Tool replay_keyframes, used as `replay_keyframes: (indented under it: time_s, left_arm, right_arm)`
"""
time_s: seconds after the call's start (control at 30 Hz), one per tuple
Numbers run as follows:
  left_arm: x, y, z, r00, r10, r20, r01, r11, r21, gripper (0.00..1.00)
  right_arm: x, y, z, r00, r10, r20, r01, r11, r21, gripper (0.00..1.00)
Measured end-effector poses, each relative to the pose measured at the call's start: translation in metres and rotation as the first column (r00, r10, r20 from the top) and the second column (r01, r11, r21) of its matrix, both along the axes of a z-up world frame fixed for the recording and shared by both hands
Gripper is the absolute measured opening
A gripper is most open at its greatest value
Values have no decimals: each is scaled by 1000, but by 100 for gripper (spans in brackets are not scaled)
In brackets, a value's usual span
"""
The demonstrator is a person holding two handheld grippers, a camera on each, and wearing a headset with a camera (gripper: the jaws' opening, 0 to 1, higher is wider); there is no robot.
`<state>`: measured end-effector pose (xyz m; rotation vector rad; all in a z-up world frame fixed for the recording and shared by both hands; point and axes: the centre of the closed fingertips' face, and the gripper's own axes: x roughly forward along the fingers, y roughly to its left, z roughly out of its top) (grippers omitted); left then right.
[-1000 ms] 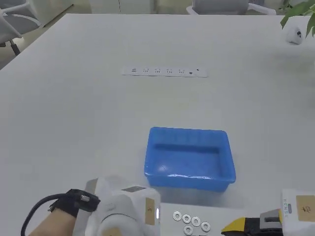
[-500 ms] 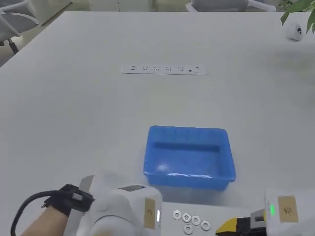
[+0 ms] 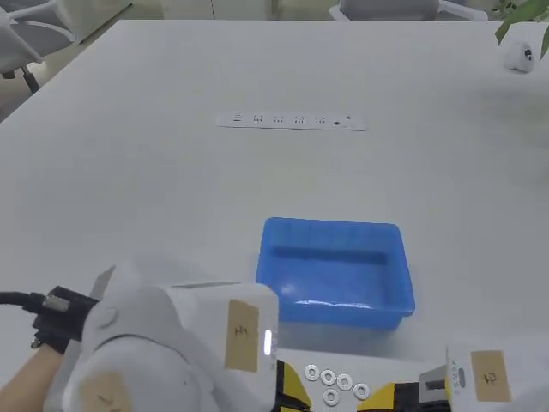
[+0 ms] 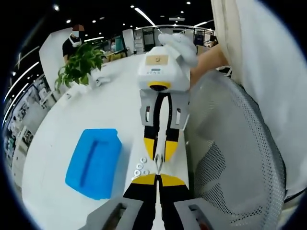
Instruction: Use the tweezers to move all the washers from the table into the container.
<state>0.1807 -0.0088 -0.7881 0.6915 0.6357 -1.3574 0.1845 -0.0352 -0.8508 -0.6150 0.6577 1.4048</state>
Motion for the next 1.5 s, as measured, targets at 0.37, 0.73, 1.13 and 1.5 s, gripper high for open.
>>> replay_keyframes:
  time_s: [0.37, 0.73, 1.13, 1.5]
  left_arm:
    - [-3, -17, 17, 1000, -23, -6, 22, 997, -69, 0]
    - [12, -11, 27, 1000, -13, 24, 14, 998, -58, 0]
    - [27, -12, 21, 1000, -9, 0, 9, 1000, -15, 0]
    - [36, -16, 23, 996, 3, -89, -7, 999, -39, 0]
  right_arm:
    - [-4, 8, 1, 1000, 20, -7, -20, 999, 25, 7]
    - [15, 24, 9, 1000, -27, -1, 27, 996, 81, 7]
    - [26, 30, 2, 998, -51, -45, 55, 994, 94, 7]
    - [26, 40, 34, 995, -36, -96, 52, 983, 174, 9]
